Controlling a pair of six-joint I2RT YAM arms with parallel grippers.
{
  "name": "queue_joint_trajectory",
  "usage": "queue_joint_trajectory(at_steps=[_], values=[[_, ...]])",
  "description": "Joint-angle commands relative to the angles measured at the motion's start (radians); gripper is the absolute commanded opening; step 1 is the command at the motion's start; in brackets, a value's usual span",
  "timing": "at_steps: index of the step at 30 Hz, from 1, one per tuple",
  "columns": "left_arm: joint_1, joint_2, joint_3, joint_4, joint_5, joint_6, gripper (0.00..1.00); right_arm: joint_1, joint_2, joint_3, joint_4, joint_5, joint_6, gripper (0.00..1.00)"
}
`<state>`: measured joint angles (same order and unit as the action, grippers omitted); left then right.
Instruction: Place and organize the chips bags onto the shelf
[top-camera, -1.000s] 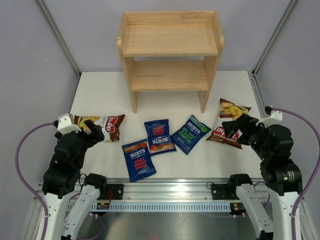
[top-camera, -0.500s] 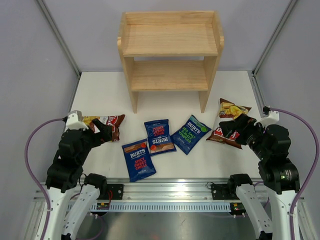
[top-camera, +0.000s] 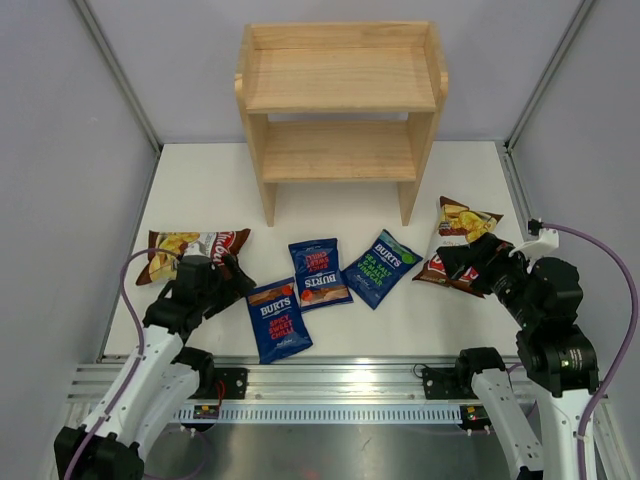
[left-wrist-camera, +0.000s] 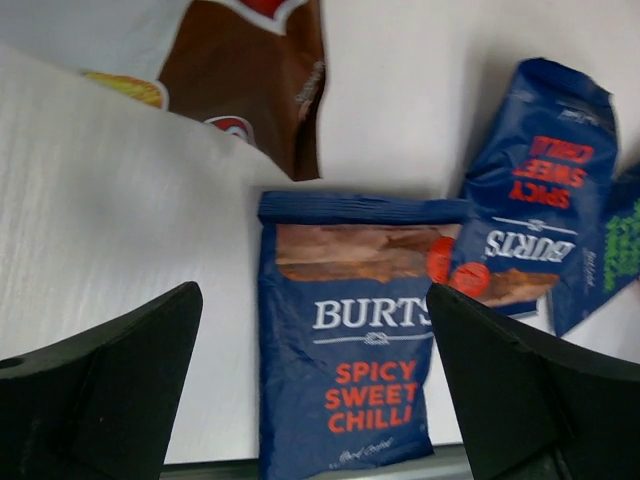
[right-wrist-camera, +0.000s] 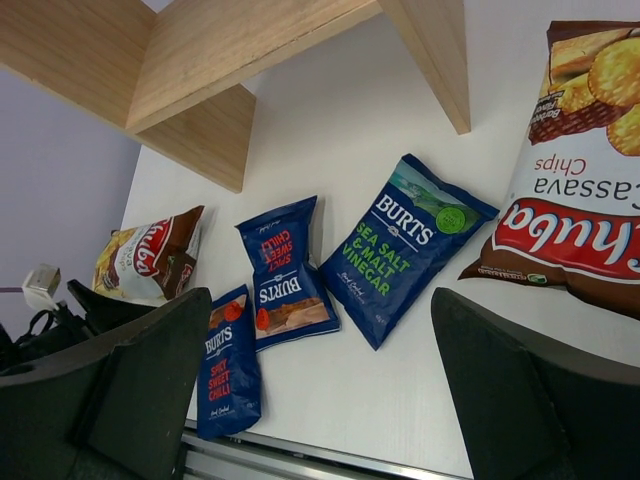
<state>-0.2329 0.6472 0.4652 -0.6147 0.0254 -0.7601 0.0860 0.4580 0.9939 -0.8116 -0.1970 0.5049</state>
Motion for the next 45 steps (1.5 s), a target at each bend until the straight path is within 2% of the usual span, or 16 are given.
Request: queue_joint_trajectory(at_steps=[1,4,12,13,16,23,26,27,28,33,36,37,39,41,45], values=[[0.001,0.038,-0.028,0.093,-0.096,-0.047,0.99,-0.003,-0.004,-0.009,0.052,-0.035,0.007,0.99],[0.001,0.098,-0.053,0.135,-0.087,-0.038,0.99,-0.003,-0.004,-0.018,0.061,-0.042,0.009,0.99],[-0.060,0.242,-0.063,0.199,-0.119,0.001,0.88,-0.003,-0.004,-0.041,0.080,-0.045,0.015,0.99],[-0.066,0.256,-0.060,0.210,-0.117,0.004,0.83,-0.003,-0.004,-0.043,0.081,-0.048,0.017,1.00],[-0.083,0.296,-0.059,0.223,-0.116,0.002,0.79,-0.003,-0.001,-0.046,0.084,-0.053,0.015,0.99],[-0.144,0.380,-0.069,0.263,-0.140,-0.036,0.76,-0.003,-0.001,-0.047,0.088,-0.064,0.012,1.00],[-0.169,0.417,-0.069,0.271,-0.169,-0.045,0.65,-0.003,-0.001,-0.052,0.091,-0.073,0.012,0.99],[-0.174,0.425,-0.068,0.273,-0.179,-0.047,0.57,-0.003,0.001,-0.055,0.092,-0.074,0.012,1.00],[-0.178,0.431,-0.068,0.268,-0.189,-0.050,0.53,-0.003,0.001,-0.057,0.094,-0.076,0.014,0.99],[-0.210,0.448,-0.060,0.254,-0.248,-0.061,0.41,-0.003,-0.004,-0.058,0.091,-0.081,0.011,0.99],[-0.235,0.447,-0.053,0.250,-0.275,-0.071,0.26,-0.003,-0.004,-0.058,0.089,-0.081,0.009,0.99],[-0.238,0.442,-0.057,0.251,-0.278,-0.079,0.15,-0.003,-0.005,-0.058,0.092,-0.082,0.009,1.00],[-0.255,0.424,-0.063,0.256,-0.291,-0.085,0.06,-0.003,-0.007,-0.063,0.094,-0.081,0.011,0.99],[-0.275,0.375,-0.075,0.265,-0.295,-0.094,0.00,-0.003,-0.007,-0.072,0.097,-0.082,0.012,0.99],[-0.307,0.269,-0.080,0.260,-0.318,-0.100,0.00,-0.003,0.001,-0.110,0.127,-0.146,0.029,1.00]])
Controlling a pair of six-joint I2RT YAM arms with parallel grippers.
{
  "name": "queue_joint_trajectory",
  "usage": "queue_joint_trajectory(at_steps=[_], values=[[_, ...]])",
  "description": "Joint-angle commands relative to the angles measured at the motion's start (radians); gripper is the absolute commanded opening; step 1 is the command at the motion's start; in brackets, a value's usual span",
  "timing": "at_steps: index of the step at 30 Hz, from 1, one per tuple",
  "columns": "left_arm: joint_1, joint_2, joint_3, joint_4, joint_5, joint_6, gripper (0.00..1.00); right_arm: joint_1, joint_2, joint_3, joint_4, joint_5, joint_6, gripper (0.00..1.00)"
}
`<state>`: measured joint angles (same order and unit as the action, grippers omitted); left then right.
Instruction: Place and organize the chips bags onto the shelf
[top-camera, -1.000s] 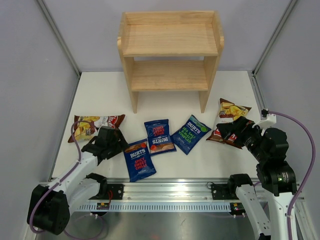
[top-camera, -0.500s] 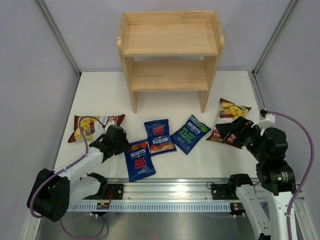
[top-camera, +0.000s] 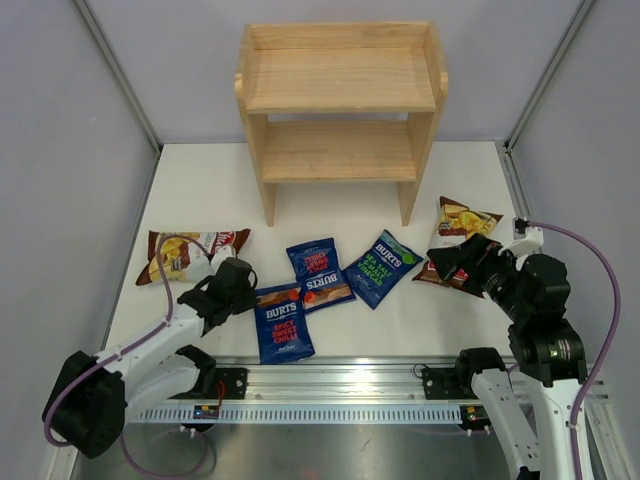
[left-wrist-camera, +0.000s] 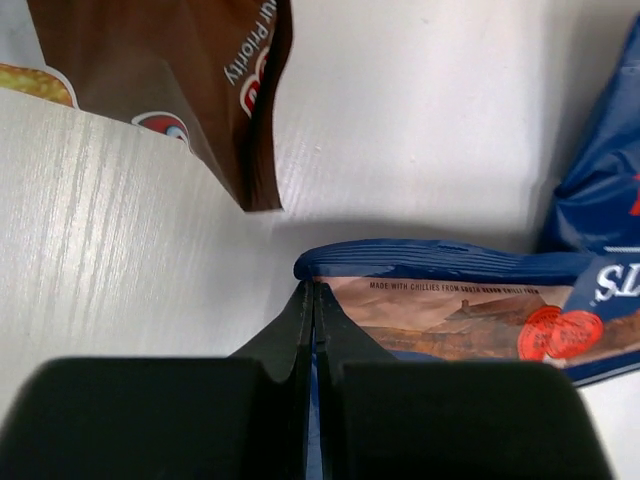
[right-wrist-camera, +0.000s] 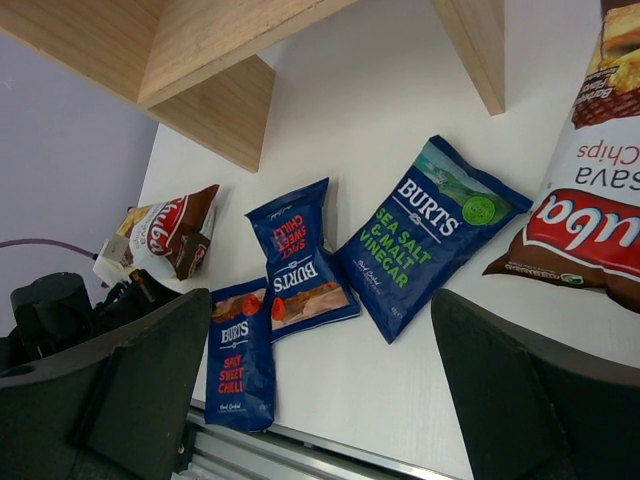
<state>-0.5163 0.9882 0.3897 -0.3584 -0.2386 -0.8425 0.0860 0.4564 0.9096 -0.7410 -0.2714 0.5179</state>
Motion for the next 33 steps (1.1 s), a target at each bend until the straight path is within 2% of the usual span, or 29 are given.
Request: queue_joint_trajectory(at_steps=[1,6,9,13,16,22,28,33], values=[[-0.027,-0.098,-0.002,-0.008,-0.060,-0.015,0.00,-0.003,0.007,-0.038,0.084,-0.095,0.030,0.99],[-0.039,-0.269,0.026,-0.060,-0.094,-0.013,0.00,-0.003,0.079,-0.149,0.208,-0.288,0.105,1.00],[-0.042,-0.339,0.064,-0.091,-0.090,0.013,0.00,-0.003,0.120,-0.254,0.388,-0.480,0.194,0.99],[-0.051,-0.367,0.181,-0.161,-0.079,0.072,0.00,0.012,0.149,-0.371,0.651,-0.560,0.292,0.99],[-0.073,-0.411,0.231,-0.195,-0.093,0.103,0.00,0.046,0.175,-0.448,0.797,-0.591,0.321,1.00],[-0.085,-0.459,0.357,-0.211,-0.070,0.161,0.00,0.151,0.264,-0.512,0.952,-0.582,0.326,0.99],[-0.087,-0.424,0.480,-0.247,-0.083,0.226,0.00,0.227,0.332,-0.566,1.166,-0.574,0.384,0.99],[-0.088,-0.372,0.612,-0.260,-0.085,0.261,0.00,0.385,0.416,-0.566,1.275,-0.481,0.343,0.99]])
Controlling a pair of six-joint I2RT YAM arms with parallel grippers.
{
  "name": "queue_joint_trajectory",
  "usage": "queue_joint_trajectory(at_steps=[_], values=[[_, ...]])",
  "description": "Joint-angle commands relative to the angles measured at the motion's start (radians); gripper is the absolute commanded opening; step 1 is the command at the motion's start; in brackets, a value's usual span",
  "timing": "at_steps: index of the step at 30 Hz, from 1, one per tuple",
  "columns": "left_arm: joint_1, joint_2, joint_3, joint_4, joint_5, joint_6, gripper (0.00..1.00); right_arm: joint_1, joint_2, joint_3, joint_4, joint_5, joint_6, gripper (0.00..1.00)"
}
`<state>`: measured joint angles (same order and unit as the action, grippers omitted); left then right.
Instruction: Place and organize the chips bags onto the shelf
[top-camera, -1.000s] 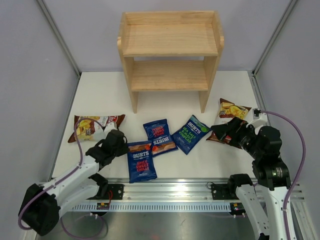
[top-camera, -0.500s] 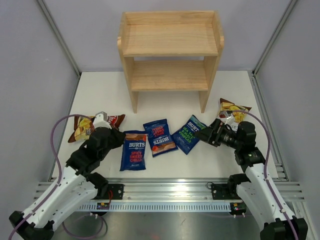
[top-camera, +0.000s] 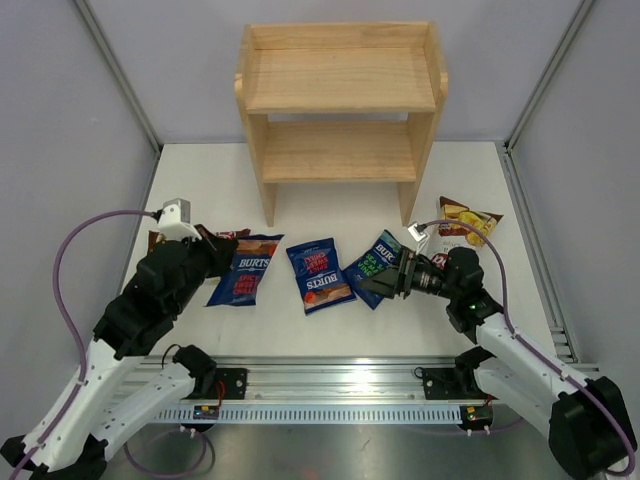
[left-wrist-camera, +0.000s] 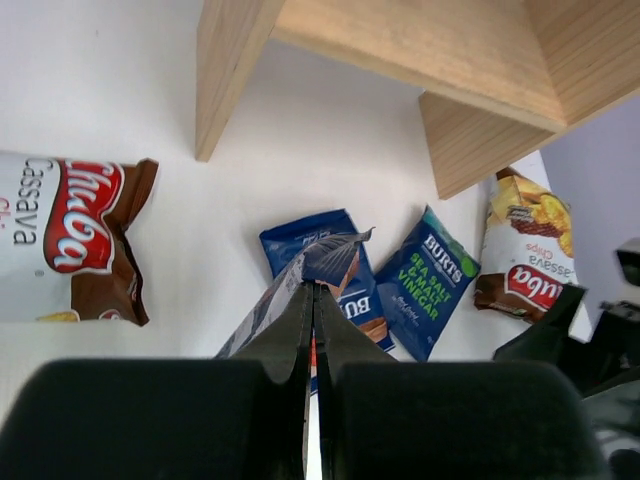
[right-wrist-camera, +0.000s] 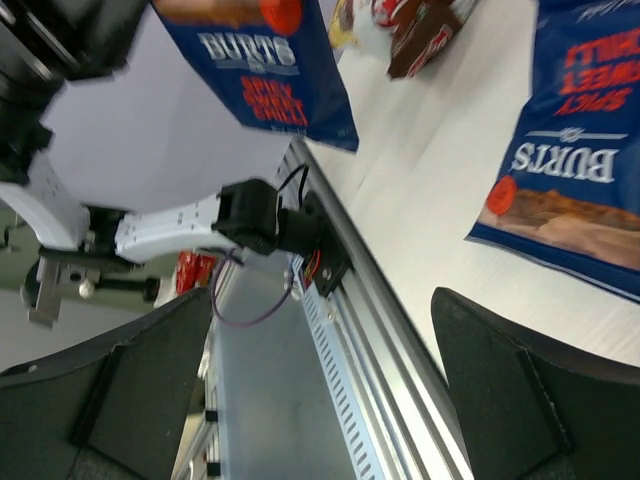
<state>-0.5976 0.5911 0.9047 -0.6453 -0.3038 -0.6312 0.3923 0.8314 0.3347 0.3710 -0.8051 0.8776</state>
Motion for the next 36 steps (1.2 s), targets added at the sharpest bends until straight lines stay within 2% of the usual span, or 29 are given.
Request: queue_joint_trajectory(at_steps=[1,4,9,13,16,21,28,36], values=[[-0.007,0.038,0.153,0.026,-0.015,0.056,0.00,0.115,0.063,0.016,0.177,0.075,-0.049,0.99],[-0.007,0.088,0.248,0.026,0.009,0.070,0.00,0.244,0.164,0.044,0.253,0.171,-0.069,1.00],[-0.007,0.157,0.373,0.038,0.057,0.065,0.00,0.434,0.368,0.082,0.492,0.331,-0.043,0.99],[-0.007,0.193,0.456,0.050,0.075,0.051,0.00,0.522,0.501,0.157,0.664,0.434,-0.039,0.99],[-0.007,0.203,0.503,0.061,0.091,0.034,0.00,0.539,0.595,0.216,0.764,0.487,-0.028,1.00],[-0.007,0.225,0.551,0.058,0.129,0.004,0.00,0.539,0.725,0.303,0.888,0.488,-0.042,1.00],[-0.008,0.210,0.511,0.087,0.210,-0.044,0.00,0.540,0.842,0.452,0.971,0.455,-0.052,1.00],[-0.008,0.196,0.479,0.130,0.262,-0.090,0.00,0.540,0.940,0.538,1.097,0.388,-0.008,0.99]])
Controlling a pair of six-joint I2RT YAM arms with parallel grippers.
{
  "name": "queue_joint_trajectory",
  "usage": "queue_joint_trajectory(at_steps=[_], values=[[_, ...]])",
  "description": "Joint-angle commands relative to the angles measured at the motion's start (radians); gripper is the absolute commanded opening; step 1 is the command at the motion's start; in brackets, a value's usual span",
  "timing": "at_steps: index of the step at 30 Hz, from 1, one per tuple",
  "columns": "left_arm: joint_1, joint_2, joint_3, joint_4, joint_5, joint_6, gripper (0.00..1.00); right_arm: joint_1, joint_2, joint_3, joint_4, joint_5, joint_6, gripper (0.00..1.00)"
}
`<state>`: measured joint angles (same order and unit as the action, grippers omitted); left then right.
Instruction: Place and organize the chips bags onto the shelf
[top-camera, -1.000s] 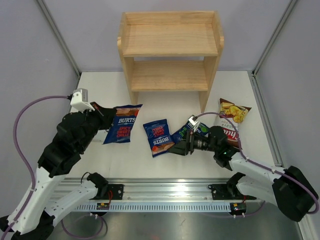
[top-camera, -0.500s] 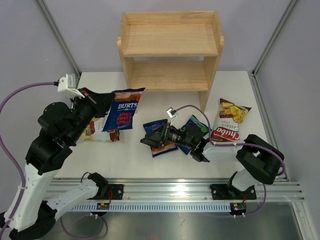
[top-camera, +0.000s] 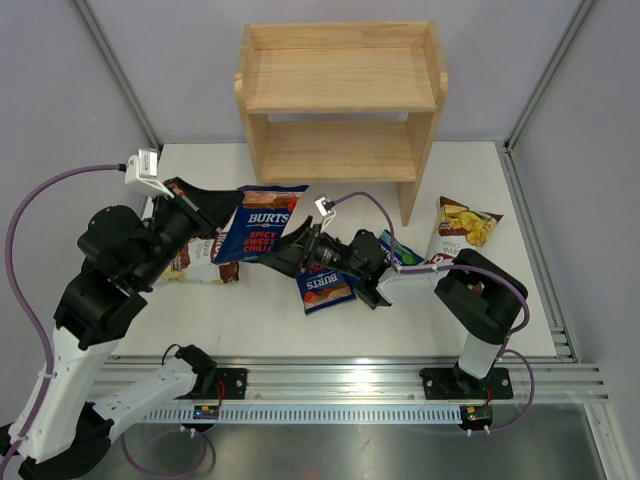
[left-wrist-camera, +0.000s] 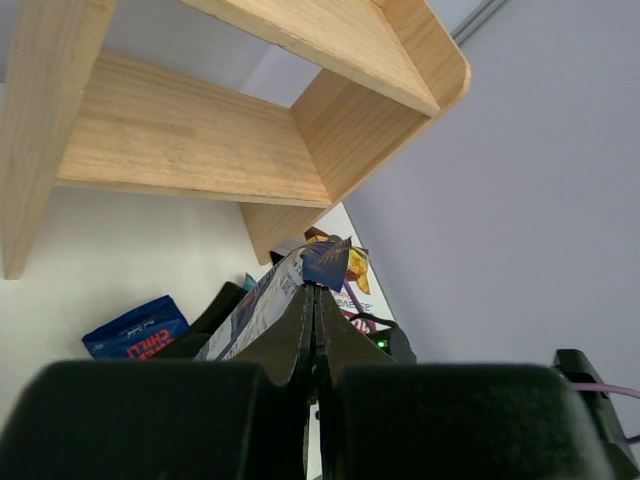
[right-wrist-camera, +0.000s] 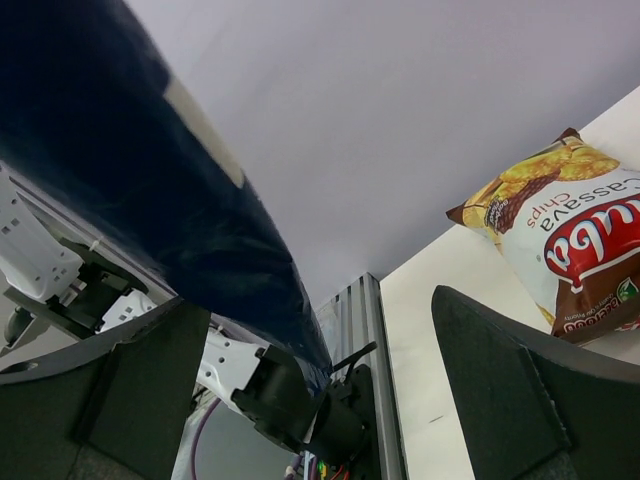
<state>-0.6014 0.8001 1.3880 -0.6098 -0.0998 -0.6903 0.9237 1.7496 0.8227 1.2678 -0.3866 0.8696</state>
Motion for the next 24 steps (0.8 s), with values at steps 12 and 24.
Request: queue_joint_trajectory(at_steps=[12,24], values=[[-0.005,-0.071,-0.113,0.136,0.005,-0.126,0.00,0.010,-0.028,0.046,0.294,-0.051,-0.043,0.89],[-0.005,-0.075,-0.118,0.067,-0.245,-0.107,0.00,0.014,-0.136,-0.025,0.289,-0.072,-0.023,0.21]])
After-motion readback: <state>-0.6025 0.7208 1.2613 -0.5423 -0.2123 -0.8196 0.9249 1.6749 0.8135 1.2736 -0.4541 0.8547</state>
